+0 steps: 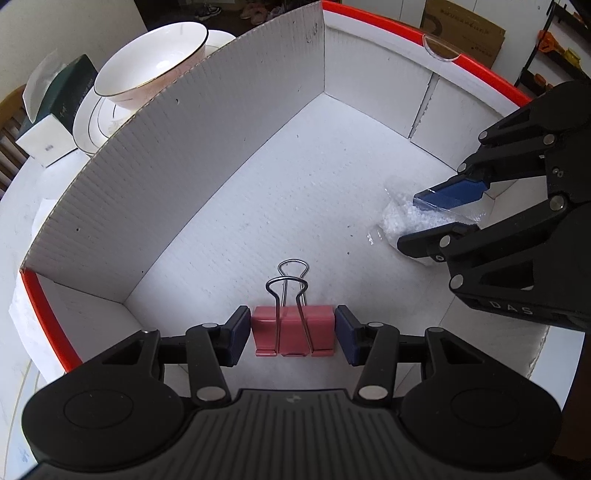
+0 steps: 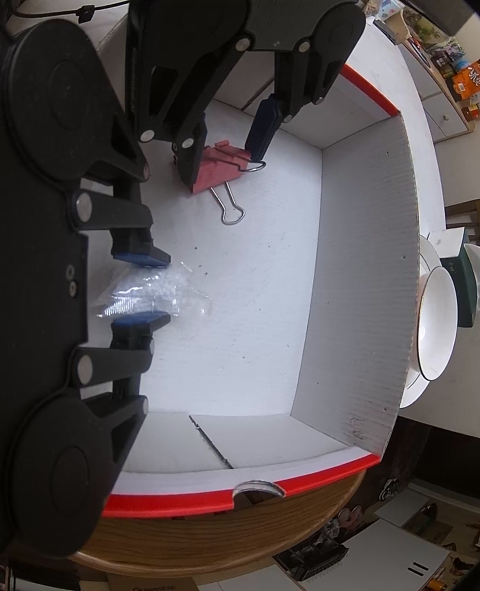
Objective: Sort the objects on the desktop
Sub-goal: 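Lower and open the left tool to drop the clip while the right tool releases the bag, then withdraw both open tools from the box back toward the pile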
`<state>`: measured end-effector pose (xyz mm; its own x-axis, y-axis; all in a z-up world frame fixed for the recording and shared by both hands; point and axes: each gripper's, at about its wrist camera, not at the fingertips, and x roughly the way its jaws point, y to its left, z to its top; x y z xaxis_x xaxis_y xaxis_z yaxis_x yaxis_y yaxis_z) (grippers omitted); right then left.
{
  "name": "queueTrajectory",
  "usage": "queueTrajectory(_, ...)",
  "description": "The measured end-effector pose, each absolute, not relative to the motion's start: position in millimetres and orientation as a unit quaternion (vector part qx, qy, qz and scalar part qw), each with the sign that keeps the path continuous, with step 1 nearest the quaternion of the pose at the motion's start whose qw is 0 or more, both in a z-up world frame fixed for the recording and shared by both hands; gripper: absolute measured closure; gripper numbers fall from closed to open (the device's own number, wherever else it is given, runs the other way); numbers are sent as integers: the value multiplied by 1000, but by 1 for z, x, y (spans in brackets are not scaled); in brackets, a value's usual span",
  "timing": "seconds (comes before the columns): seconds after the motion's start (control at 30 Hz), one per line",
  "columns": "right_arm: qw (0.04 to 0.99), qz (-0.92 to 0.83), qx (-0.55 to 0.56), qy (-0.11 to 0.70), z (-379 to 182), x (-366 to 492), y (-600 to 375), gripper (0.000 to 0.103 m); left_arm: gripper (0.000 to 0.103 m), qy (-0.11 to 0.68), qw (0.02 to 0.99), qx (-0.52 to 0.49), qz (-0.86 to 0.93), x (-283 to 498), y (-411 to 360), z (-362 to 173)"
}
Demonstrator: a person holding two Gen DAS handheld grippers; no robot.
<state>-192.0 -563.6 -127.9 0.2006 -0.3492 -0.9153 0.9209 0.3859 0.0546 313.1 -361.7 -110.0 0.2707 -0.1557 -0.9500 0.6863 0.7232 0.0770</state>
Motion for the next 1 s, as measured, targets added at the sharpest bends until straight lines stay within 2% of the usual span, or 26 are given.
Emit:
queueTrajectory(0.23,709,-448,322,438,-122,-196,-558,64,54,524,769,243,-276,308,-357,-101)
queueTrajectory(0.6,726,-442,311,424,-96,-198,-543,60,54,493,793,225,-281,296,-352,-78)
queueTrajectory(0.73,736,-441,303,414,-83,-197,-537,50,54,481,801,218,-283,289,-350,-68)
queueTrajectory(0.9,746,-440,293,404,-68,-198,-528,48,53,466,811,210,-283,279,-346,-55)
queueTrajectory(1.0,749,-443,287,399,-64,-200,-523,46,47,455,820,206,-280,272,-342,-49)
